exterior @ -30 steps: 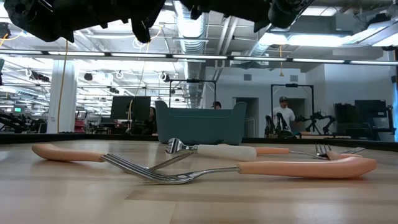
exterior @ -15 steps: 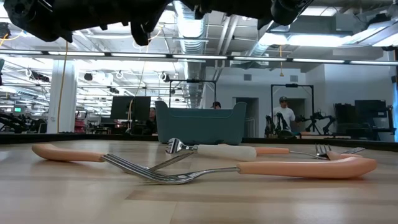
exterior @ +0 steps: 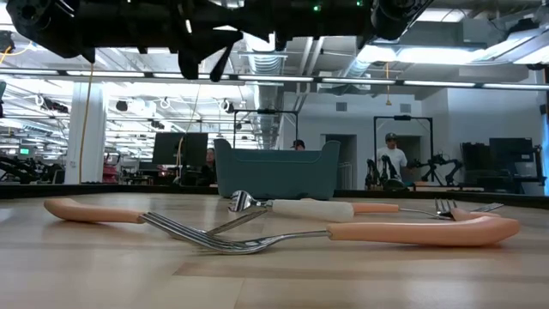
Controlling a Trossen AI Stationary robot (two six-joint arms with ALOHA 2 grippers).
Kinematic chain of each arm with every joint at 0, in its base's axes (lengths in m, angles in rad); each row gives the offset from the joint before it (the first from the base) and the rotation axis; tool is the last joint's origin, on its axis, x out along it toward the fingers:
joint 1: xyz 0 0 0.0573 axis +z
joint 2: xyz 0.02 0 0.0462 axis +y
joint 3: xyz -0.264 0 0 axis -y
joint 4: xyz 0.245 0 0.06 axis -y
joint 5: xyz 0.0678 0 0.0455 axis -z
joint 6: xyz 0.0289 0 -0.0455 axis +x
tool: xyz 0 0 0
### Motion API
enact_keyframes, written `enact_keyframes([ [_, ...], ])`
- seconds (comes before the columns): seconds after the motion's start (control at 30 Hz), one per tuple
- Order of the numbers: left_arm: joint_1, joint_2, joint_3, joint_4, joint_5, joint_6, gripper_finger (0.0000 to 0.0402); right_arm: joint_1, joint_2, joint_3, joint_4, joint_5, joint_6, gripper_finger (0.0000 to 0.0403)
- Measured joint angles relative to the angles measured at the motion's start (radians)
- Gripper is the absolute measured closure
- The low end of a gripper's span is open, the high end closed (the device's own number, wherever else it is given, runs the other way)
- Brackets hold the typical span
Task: Sort silverware by color (type)
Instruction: Put the black fork into the blue bin
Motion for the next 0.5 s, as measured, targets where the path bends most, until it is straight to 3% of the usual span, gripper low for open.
enact_keyframes([
  [0.3, 0.000, -0.033, 0.000, -0.053, -0.057, 0.002, 0.0229, -0.022, -0.002, 0.000, -0.039, 0.064, 0.021, 0.0386],
  [0.5, -0.002, -0.190, 0.000, -0.237, -0.082, 0.028, 0.0228, -0.028, -0.021, 0.001, -0.068, 0.071, 0.021, 0.0386],
])
